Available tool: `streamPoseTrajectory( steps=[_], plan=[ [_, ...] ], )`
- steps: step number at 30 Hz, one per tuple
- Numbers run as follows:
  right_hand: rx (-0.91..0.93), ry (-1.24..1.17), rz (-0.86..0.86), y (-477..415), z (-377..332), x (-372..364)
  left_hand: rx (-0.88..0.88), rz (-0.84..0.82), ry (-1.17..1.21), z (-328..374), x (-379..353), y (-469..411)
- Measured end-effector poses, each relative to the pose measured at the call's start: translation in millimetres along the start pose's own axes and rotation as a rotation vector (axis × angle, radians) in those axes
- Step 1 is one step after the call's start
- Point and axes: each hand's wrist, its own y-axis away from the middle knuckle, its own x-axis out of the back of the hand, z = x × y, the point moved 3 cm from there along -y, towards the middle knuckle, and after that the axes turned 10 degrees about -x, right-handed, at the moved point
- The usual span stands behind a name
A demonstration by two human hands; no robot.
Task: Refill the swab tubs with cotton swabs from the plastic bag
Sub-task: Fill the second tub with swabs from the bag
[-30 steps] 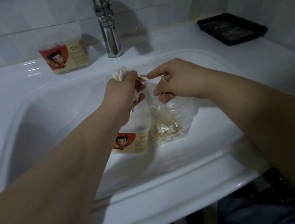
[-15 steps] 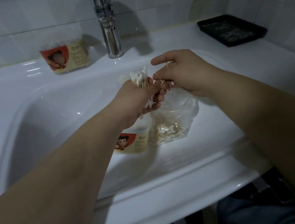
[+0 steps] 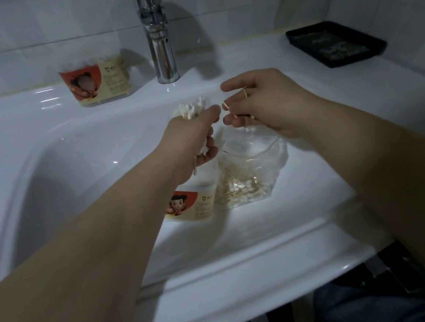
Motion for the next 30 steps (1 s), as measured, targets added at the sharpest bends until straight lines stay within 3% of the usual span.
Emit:
streamPoseTrajectory(
  steps=[16,30],
  plan=[
    [0.072,0.238,-0.164,12.9,-1.6,-11.8,0.118,-0.130,0.089,-4.9,-3.1,4.4],
    [-0.005,0.201,-0.050,3.1,-0.5,-5.7,0.057,-0.038,0.139,-1.0,-4.9,3.4]
  ],
)
